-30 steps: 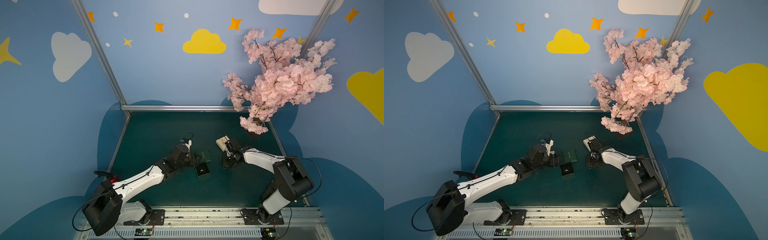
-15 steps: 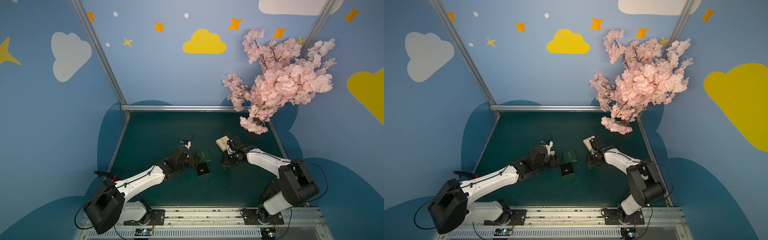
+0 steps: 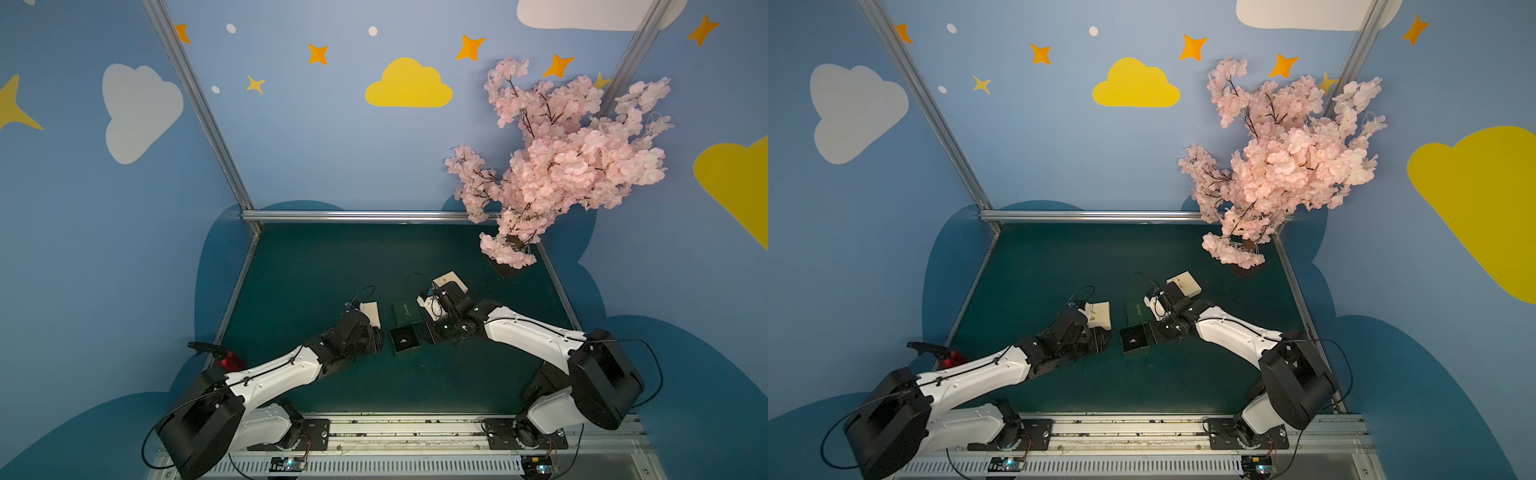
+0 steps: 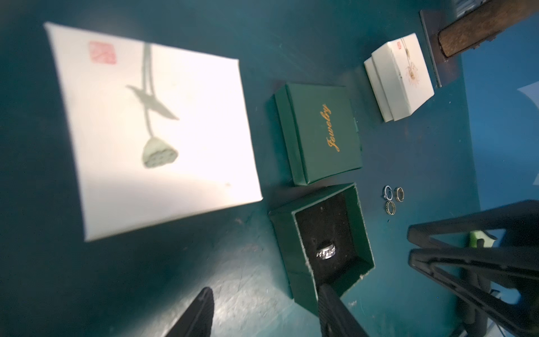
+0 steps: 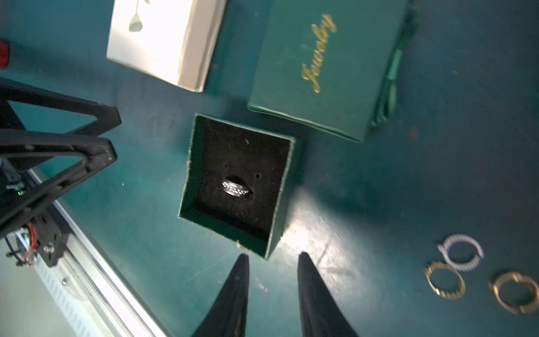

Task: Take the rings out of the lift-off lid box
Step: Place the ring at the center of the board, then adjust the jewelry box at the center of the board.

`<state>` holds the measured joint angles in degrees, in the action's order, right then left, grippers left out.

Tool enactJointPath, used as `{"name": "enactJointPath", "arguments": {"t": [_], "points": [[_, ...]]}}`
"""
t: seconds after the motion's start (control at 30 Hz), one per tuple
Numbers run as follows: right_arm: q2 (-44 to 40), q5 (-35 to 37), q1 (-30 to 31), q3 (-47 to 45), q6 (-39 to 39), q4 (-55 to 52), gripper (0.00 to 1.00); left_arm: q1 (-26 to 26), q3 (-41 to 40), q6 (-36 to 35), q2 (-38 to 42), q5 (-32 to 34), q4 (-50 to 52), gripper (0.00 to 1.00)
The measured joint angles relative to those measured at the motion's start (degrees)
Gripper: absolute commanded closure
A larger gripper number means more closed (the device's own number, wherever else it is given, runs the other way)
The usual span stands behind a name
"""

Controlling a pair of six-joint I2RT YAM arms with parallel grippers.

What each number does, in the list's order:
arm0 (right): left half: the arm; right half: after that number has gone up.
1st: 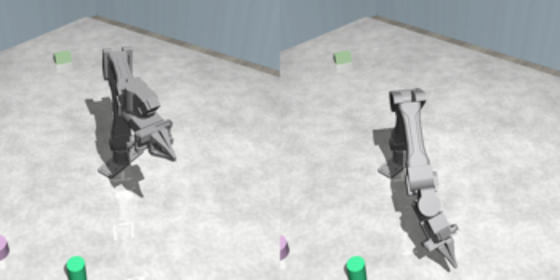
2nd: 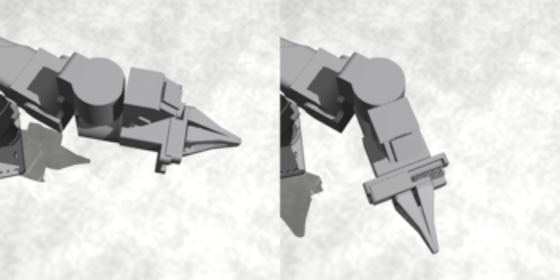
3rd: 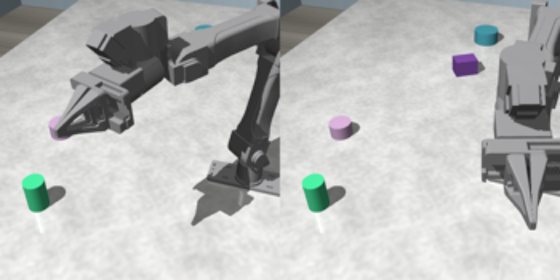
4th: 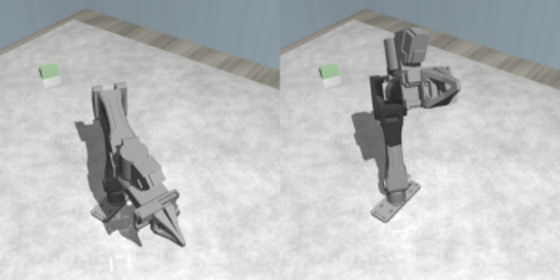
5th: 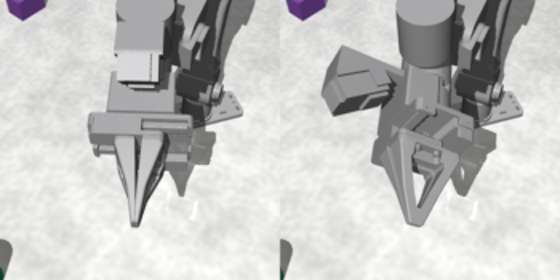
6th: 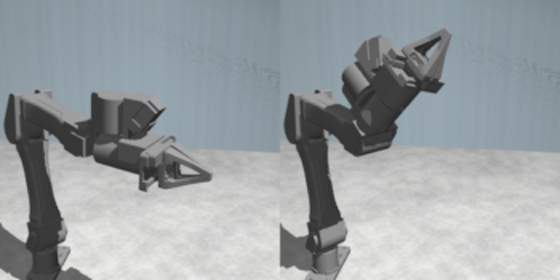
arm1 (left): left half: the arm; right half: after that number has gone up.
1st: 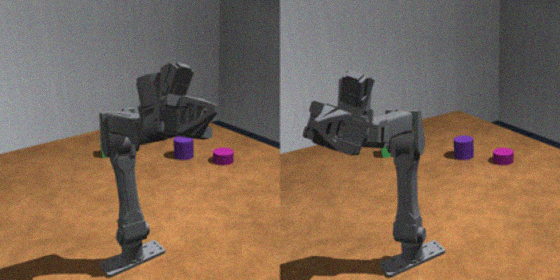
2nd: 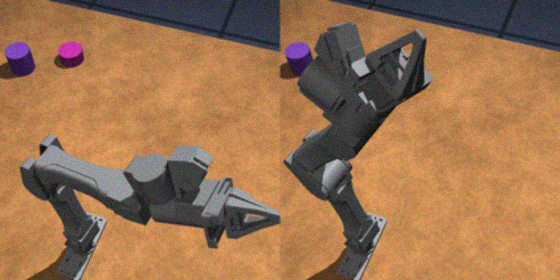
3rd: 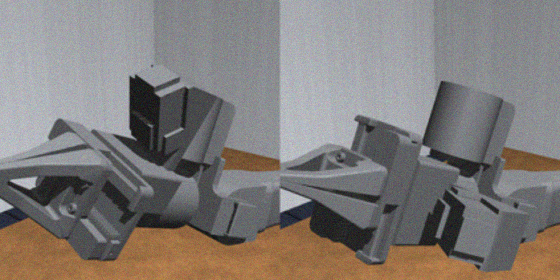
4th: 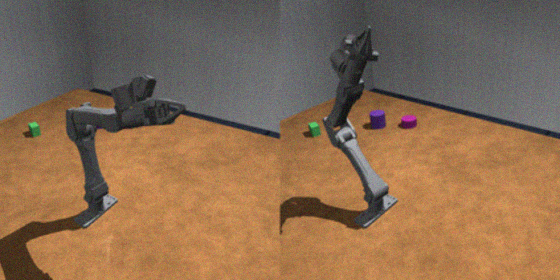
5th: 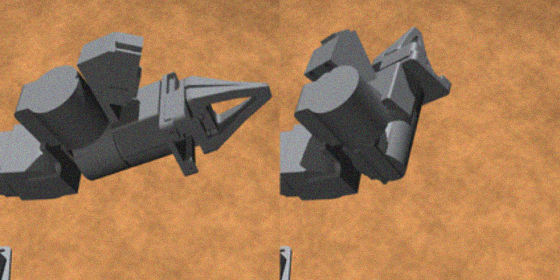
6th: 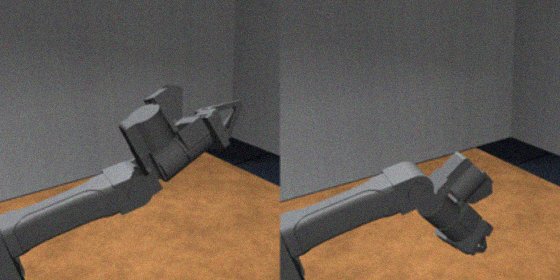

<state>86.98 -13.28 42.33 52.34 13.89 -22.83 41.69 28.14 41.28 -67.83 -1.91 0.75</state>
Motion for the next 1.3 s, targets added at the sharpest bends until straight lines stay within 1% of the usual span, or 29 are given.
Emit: {"name": "enactJointPath", "arguments": {"t": [0.2,0.4,0.6,0.83,1.0,1.07,1.13,1.2,1.3], "points": [[5.5,0.6,1.7,4.3,-3.8,-1.0,0.7,0.0,-1.4,2.2,4.0,2.2,1.7,0.41],[10.8,7.0,2.3,10.1,-4.0,-3.6,0.71,0.0,-1.4,2.5,4.5,3.4,2.3,0.41],[12.3,11.4,2.3,11.5,-2.7,-5.8,0.72,0.0,-1.4,2.5,4.2,3.8,2.6,0.4],[13.6,10.8,2.3,12.0,-1.0,-6.4,0.73,0.0,-1.4,2.5,4.2,4.0,2.6,0.4],[13.6,9.8,2.3,12.0,-0.7,-6.6,0.67,0.0,-1.4,2.5,4.4,4.4,2.8,0.4],[13.6,9.4,2.3,12.2,-1.0,-6.7,0.67,0.0,-1.4,2.5,4.7,4.8,2.9,0.4],[13.6,9.1,2.3,12.8,-1.2,-7.5,0.65,0.0,-1.4,2.5,4.9,5.1,3.0,0.4],[13.8,9.0,2.3,14.1,-1.8,-8.0,0.62,0.0,-1.4,2.5,5.1,5.3,3.1,0.4],[14.2,8.9,2.3,15.5,-3.1,-8.0,0.61,0.0,-1.4,2.5,5.5,5.6,3.4,0.4]]}}
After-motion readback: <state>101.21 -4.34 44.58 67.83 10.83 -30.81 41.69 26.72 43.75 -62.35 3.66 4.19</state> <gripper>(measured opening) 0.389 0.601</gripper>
